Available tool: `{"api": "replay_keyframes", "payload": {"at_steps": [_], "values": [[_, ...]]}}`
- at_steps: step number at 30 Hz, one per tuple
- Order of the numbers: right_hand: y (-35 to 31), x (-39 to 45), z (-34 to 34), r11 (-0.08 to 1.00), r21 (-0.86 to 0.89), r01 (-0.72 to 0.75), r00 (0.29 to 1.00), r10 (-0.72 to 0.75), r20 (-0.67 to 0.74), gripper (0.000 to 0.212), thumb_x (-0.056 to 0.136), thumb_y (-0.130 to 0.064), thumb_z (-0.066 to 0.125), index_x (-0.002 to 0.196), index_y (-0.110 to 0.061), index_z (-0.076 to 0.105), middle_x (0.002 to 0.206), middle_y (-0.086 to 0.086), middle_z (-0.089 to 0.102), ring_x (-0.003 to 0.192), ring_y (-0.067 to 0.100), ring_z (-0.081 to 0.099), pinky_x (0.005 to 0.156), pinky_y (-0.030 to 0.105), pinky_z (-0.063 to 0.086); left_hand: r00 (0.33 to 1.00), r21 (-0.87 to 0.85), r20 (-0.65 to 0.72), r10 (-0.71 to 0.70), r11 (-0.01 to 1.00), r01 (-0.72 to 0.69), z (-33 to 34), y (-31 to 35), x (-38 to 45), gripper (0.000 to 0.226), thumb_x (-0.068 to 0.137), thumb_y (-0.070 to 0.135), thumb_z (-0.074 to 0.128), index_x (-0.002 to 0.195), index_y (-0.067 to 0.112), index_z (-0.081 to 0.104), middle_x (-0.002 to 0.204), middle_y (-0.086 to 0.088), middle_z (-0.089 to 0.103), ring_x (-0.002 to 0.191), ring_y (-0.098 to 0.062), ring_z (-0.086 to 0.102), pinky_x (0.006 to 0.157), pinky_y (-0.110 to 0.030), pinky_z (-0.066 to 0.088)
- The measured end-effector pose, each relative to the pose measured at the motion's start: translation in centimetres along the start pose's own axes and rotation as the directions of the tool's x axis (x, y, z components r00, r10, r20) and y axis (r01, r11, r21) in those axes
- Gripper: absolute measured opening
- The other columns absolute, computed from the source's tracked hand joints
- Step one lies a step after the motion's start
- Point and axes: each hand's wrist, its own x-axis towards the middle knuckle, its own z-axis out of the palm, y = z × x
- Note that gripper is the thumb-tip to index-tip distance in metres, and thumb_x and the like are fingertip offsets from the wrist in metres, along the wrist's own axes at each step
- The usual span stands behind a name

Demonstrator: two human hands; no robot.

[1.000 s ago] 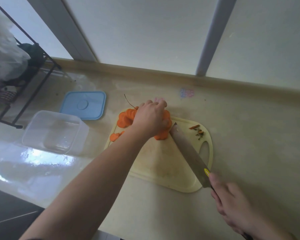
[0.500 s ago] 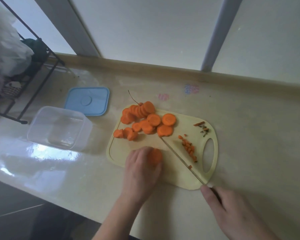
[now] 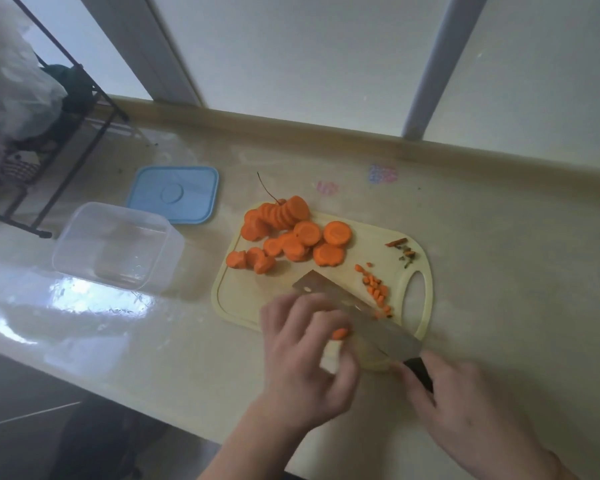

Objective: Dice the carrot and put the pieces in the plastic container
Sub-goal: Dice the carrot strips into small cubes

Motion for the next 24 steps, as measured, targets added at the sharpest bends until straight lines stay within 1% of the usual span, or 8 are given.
{"api": "replay_keyframes", "payload": {"at_steps": [3, 5, 8, 12, 16, 18, 20, 24], "values": [[-0.9, 0.5, -0.4, 0.985, -0.164, 0.045, 0.997, -0.055, -0.055, 0.084, 0.072, -0.078, -0.015, 0.098, -0.032, 0.049, 0.089, -0.004, 0.065, 0.082, 0.014, 0.067, 0.064, 0.031, 0.050, 0.945, 0.242, 0.317, -0.085, 0.970, 0.006, 1.4, 1.1, 1.2, 0.024, 0.085, 0.042, 0.055, 0.085, 0.022, 0.067, 0.094, 0.007, 0.059, 0.103, -0.026, 0.052, 0.094, -0.048, 0.035], [-1.3, 0.7, -0.3, 0.969, -0.236, 0.068, 0.997, -0.078, -0.030, 0.069, 0.085, -0.073, 0.002, 0.088, -0.027, 0.053, 0.074, 0.000, 0.066, 0.065, 0.019, 0.067, 0.049, 0.034, 0.041, 0.889, 0.348, 0.427, -0.167, 0.937, 0.009, 2.5, 1.2, 1.5, 0.028, 0.087, 0.047, 0.049, 0.081, 0.022, 0.060, 0.087, 0.007, 0.053, 0.097, -0.024, 0.049, 0.092, -0.049, 0.036], [-0.8, 0.7, 0.2, 0.960, -0.268, 0.079, 0.996, -0.087, -0.019, 0.050, 0.084, -0.062, 0.033, 0.061, -0.021, 0.050, 0.042, 0.003, 0.051, 0.031, 0.024, 0.051, 0.037, 0.024, 0.019, 0.840, 0.421, 0.486, -0.242, 0.907, 0.017, 3.5, 1.0, 1.9, 0.033, 0.088, 0.049, 0.040, 0.079, 0.022, 0.056, 0.082, 0.008, 0.048, 0.090, -0.021, 0.043, 0.089, -0.046, 0.035], [-0.9, 0.6, 0.4, 0.951, -0.283, 0.121, 0.987, -0.146, -0.069, 0.048, 0.082, -0.060, 0.036, 0.058, -0.020, 0.047, 0.039, 0.003, 0.048, 0.028, 0.024, 0.047, 0.037, 0.022, 0.017, 0.802, 0.411, 0.537, -0.262, 0.911, 0.022, 4.0, 0.8, 2.5, 0.042, 0.088, 0.051, 0.033, 0.089, 0.021, 0.063, 0.093, 0.010, 0.056, 0.096, -0.019, 0.043, 0.091, -0.044, 0.033], [-1.2, 0.1, 0.1, 0.970, -0.237, 0.060, 0.998, -0.056, 0.023, 0.059, 0.090, -0.070, 0.016, 0.071, -0.025, 0.049, 0.054, -0.001, 0.058, 0.045, 0.021, 0.060, 0.037, 0.028, 0.027, 0.930, 0.152, 0.322, -0.176, 0.979, 0.133, 2.4, 0.1, 1.7, 0.038, 0.093, 0.043, 0.051, 0.114, 0.018, 0.072, 0.114, 0.007, 0.066, 0.109, -0.019, 0.053, 0.095, -0.040, 0.037], [-1.1, 0.0, 0.3, 0.984, -0.169, 0.060, 0.995, -0.071, -0.063, 0.066, 0.087, -0.074, 0.003, 0.085, -0.028, 0.049, 0.074, -0.003, 0.064, 0.068, 0.016, 0.065, 0.052, 0.034, 0.048, 0.991, -0.057, 0.063, -0.115, 0.991, 0.118, 1.0, -0.6, 0.3, 0.023, 0.093, 0.026, 0.060, 0.108, 0.015, 0.072, 0.109, 0.004, 0.065, 0.104, -0.021, 0.059, 0.092, -0.037, 0.043], [-0.6, -0.2, 0.2, 1.000, 0.010, 0.018, 0.998, -0.017, -0.061, 0.070, 0.081, -0.078, 0.004, 0.081, -0.025, 0.051, 0.069, -0.003, 0.061, 0.069, 0.014, 0.062, 0.062, 0.033, 0.051, 0.986, -0.139, -0.085, -0.144, 0.982, 0.131, -0.2, -1.6, -1.3, 0.013, 0.091, 0.016, 0.060, 0.102, 0.017, 0.066, 0.105, 0.007, 0.060, 0.097, -0.020, 0.060, 0.086, -0.034, 0.047], [0.7, 0.0, 0.9, 0.922, 0.383, -0.061, 0.998, 0.056, 0.024, 0.086, 0.065, -0.096, 0.012, 0.071, -0.017, 0.047, 0.054, 0.002, 0.053, 0.048, 0.010, 0.050, 0.055, 0.030, 0.041, 0.990, -0.015, 0.072, -0.121, 0.992, 0.123, -0.1, -3.8, -3.7, 0.010, 0.087, 0.014, 0.069, 0.097, 0.012, 0.069, 0.103, 0.002, 0.061, 0.093, -0.021, 0.060, 0.082, -0.035, 0.050]]}}
